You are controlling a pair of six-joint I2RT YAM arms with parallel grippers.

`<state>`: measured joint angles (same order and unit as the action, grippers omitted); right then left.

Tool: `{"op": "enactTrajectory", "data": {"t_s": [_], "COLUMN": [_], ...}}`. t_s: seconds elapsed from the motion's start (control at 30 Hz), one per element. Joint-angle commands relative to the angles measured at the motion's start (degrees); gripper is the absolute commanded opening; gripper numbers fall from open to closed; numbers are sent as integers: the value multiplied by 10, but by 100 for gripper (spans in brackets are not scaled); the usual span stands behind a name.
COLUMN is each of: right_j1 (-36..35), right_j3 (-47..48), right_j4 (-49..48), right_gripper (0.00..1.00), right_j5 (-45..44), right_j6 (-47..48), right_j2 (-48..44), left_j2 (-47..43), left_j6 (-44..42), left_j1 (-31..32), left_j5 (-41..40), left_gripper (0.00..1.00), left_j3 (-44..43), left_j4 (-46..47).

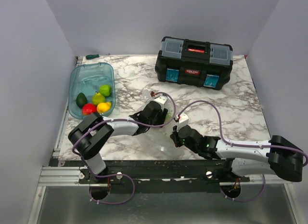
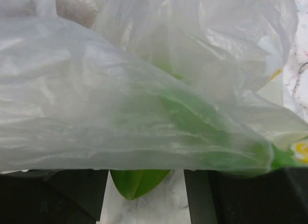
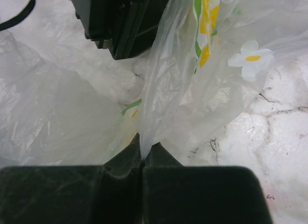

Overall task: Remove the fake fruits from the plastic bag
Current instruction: Take out the fake fruit from the plastic bag.

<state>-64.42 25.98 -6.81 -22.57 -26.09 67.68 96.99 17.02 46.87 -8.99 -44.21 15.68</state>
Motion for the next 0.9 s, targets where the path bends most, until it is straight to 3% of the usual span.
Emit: {"op": "enactTrajectory", "data": {"t_s": [0.0, 0.23, 0.6, 0.87], "right_j1": [0, 0, 0, -1], "right_j3": [-9, -10, 0, 1], "right_j4": [-4, -6, -7, 31], "right_gripper": [1, 1, 1, 1], "right_j5": [-6, -7, -12, -137], "right_j6": [-9, -5, -3, -74], "right_j2": [-12, -11, 16, -8], "left_j2": [-59, -168, -294, -380], "left_j6": [4, 8, 19, 41], "left_j1": [-3, -4, -5, -5], "left_j5": [24, 49, 90, 122], "left_gripper": [50, 35, 31, 30], "left_j3": [21, 70, 98, 140], "left_j4": [-5, -43, -111, -177]}}
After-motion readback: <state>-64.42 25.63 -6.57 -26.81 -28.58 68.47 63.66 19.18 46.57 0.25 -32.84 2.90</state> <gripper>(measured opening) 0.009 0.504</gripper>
